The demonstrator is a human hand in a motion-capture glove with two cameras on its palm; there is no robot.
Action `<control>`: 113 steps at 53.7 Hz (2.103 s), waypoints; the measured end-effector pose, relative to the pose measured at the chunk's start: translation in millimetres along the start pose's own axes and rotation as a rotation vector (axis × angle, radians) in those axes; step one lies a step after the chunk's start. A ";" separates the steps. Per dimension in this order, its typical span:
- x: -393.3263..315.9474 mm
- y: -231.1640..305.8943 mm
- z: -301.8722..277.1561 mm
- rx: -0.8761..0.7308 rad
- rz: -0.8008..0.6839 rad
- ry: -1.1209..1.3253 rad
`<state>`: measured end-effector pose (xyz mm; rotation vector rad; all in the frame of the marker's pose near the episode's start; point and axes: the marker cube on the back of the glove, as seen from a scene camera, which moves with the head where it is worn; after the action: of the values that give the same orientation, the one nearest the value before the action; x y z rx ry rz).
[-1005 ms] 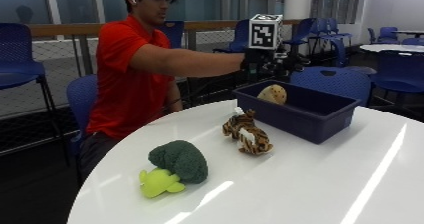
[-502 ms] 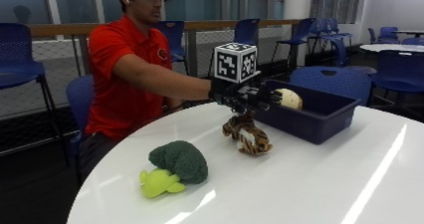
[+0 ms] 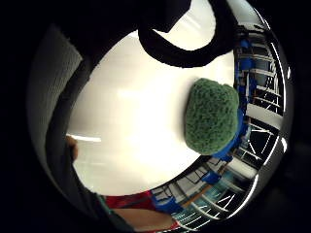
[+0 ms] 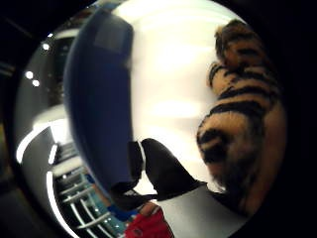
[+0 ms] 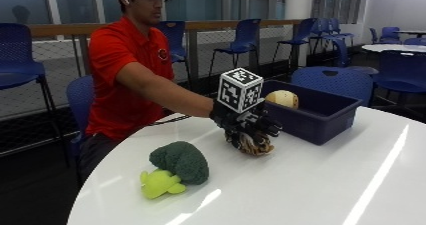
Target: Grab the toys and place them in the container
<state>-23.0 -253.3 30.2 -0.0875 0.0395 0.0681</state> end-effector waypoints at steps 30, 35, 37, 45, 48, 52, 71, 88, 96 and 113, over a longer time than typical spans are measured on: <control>14.9 -9.0 10.9 -0.104 0.044 0.098; 12.9 -6.0 10.0 -0.079 0.067 0.146; 10.5 -3.7 10.2 -0.065 0.074 0.170; 6.0 1.7 10.4 0.036 0.069 0.259; 4.8 3.6 11.7 0.072 0.061 0.271; 5.7 5.2 12.2 0.104 0.041 0.272; 13.3 20.0 -24.9 0.099 -0.001 0.073; -46.7 39.4 -144.1 0.245 -0.114 -0.024; -132.2 47.7 -192.1 0.268 -0.223 -0.083; -252.3 54.2 -192.1 0.352 -0.481 0.013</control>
<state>-285.3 -233.2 -154.9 0.2554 0.0423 -0.4197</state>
